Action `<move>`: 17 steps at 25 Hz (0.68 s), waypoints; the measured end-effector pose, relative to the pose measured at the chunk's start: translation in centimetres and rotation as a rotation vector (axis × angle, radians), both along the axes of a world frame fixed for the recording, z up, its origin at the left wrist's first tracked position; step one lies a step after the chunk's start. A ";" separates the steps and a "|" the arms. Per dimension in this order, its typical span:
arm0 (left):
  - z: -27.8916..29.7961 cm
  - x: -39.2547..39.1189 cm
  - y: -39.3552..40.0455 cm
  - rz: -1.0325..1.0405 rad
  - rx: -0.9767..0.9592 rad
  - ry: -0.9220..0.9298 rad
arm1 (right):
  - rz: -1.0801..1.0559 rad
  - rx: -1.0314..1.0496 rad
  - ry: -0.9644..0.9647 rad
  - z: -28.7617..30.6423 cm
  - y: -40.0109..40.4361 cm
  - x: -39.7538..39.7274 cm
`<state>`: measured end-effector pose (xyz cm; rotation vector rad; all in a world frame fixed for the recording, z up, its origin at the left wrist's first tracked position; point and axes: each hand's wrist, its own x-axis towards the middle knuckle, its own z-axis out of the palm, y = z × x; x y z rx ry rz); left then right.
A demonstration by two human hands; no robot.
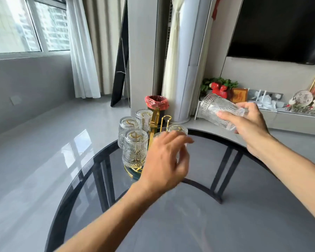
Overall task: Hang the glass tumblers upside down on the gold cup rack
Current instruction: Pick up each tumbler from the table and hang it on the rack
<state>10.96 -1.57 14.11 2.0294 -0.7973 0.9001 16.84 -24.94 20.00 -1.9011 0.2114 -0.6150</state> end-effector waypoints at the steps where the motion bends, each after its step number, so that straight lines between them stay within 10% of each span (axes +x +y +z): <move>1: 2.2 1.7 1.4 0.092 -0.005 -0.018 | -0.020 -0.002 -0.023 1.1 0.9 0.7; 8: 4.7 11.5 8.9 0.166 0.672 0.306 | -0.037 -0.399 -0.060 4.2 7.1 5.5; 17: 4.7 12.6 9.4 0.007 0.549 0.219 | 0.029 -0.637 0.005 1.1 12.1 10.8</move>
